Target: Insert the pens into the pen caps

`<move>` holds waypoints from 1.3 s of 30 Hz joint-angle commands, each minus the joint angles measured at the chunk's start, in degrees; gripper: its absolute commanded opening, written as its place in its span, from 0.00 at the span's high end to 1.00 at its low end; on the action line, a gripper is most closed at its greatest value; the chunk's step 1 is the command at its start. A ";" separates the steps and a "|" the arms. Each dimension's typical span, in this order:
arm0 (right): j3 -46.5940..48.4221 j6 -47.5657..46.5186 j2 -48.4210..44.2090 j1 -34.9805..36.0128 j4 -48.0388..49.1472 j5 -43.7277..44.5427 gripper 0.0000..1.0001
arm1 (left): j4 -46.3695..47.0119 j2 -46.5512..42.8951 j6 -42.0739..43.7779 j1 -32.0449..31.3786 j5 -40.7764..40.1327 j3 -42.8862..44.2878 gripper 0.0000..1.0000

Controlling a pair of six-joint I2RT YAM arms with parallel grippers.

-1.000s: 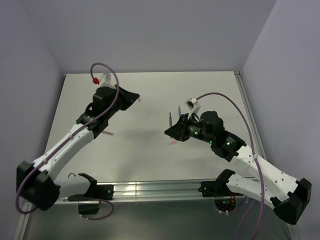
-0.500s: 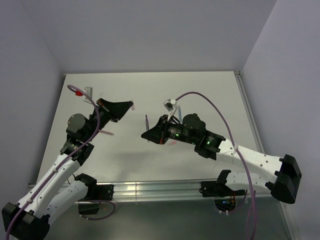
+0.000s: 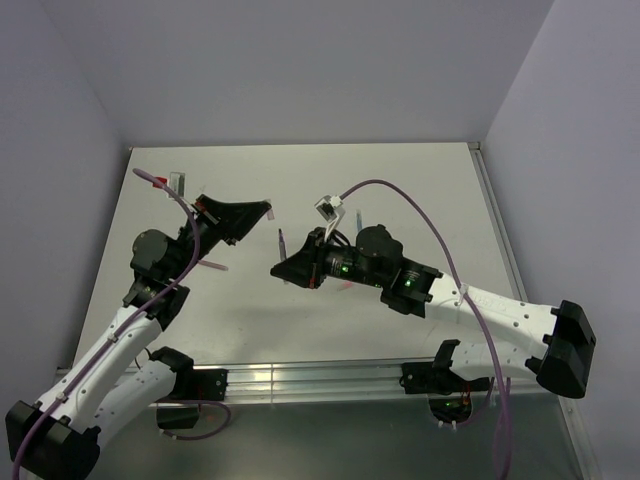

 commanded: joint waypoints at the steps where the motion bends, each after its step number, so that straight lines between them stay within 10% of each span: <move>1: 3.37 -1.20 0.55 0.58 1.58 0.88 1.00 | 4.43 -0.08 -1.19 0.27 2.22 0.14 1.00; 39: 4.69 -1.99 1.34 0.85 -0.71 2.28 1.00 | 6.99 1.07 -3.04 -1.84 4.78 -0.39 1.00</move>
